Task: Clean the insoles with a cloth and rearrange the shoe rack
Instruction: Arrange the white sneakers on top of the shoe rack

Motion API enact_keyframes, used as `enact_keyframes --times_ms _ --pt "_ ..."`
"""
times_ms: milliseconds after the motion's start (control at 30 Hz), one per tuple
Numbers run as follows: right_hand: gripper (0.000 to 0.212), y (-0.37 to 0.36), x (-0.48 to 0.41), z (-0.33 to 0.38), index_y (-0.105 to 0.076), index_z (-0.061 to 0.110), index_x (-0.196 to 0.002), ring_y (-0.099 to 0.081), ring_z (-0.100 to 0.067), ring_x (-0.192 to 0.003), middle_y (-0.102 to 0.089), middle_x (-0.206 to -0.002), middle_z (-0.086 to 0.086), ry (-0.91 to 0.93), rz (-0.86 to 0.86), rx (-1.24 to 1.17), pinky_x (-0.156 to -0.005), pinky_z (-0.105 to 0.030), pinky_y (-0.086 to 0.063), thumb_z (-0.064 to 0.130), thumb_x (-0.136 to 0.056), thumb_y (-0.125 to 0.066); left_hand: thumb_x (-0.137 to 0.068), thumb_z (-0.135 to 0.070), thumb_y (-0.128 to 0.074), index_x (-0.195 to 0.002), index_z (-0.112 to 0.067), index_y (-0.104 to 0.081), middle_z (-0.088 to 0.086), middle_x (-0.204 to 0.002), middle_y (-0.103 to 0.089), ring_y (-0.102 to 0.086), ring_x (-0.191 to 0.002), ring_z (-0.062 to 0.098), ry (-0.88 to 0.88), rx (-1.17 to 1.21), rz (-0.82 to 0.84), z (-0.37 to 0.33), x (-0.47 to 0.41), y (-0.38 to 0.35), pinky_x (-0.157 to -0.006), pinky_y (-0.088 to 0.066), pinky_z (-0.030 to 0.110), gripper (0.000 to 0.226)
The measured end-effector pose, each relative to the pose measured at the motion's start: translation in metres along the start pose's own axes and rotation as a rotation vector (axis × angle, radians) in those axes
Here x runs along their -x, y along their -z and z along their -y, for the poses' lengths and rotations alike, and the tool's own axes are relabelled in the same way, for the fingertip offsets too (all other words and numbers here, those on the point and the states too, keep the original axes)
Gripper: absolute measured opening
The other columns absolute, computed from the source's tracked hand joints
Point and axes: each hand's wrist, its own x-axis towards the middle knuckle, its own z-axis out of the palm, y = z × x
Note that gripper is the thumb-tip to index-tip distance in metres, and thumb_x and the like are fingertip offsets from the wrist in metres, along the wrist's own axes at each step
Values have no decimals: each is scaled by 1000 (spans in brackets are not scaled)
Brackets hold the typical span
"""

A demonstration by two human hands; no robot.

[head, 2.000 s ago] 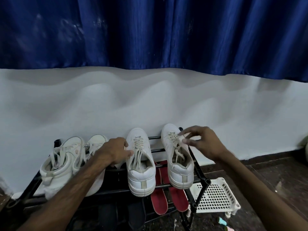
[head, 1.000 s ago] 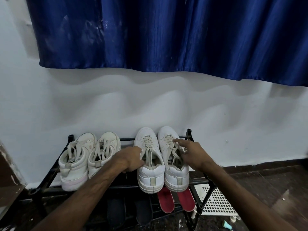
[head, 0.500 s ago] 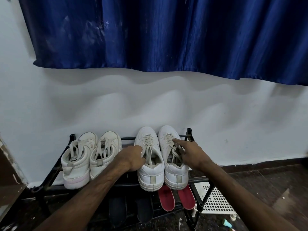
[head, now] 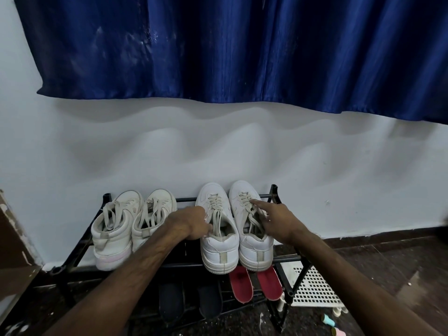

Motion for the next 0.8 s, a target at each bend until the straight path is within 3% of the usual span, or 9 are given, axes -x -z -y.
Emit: enact_keyframes --times_ms 133,267,500,667,800 --pt "48 7 5 -1 -43 28 -146 -57 -23 -122 -57 -138 -7 -4 32 -18 -101 -28 -43 21 -98 -48 -96 -40 -49 -142 -18 -43 6 -144 -51 -50 -129 28 -25 -19 -133 -12 11 19 -105 -41 38 52" --pt "47 12 12 7 -43 16 -145 -45 -19 -135 -50 -145 -4 33 -5 -23 -110 -30 -35 34 -102 -43 -98 -37 -47 -142 -18 -42 5 -142 -52 -51 -127 28 -129 -64 -322 -38 30 20 -99 -41 37 48" --pt "61 14 23 18 -28 9 -151 -21 -18 -147 -28 -158 -8 58 -7 56 -116 -25 -16 41 -102 -41 -98 -34 -50 -145 -17 -39 1 -148 -47 -46 -133 24 -234 31 -348 -76 36 12 -102 -39 39 51" --pt "58 25 34 14 -28 10 -151 -23 -21 -146 -29 -158 -7 43 -59 57 -116 -29 -19 34 -101 -45 -95 -25 -54 -146 -17 -38 4 -141 -53 -52 -126 26 -292 32 -333 -111 40 7 -98 -44 39 53" --pt "50 34 47 -5 -38 12 -145 -38 -25 -138 -43 -147 -8 27 -79 55 -112 -37 -33 30 -99 -48 -93 -17 -56 -138 -19 -48 2 -132 -61 -57 -118 25 -361 -5 -349 -146 41 -1 -90 -46 38 45"
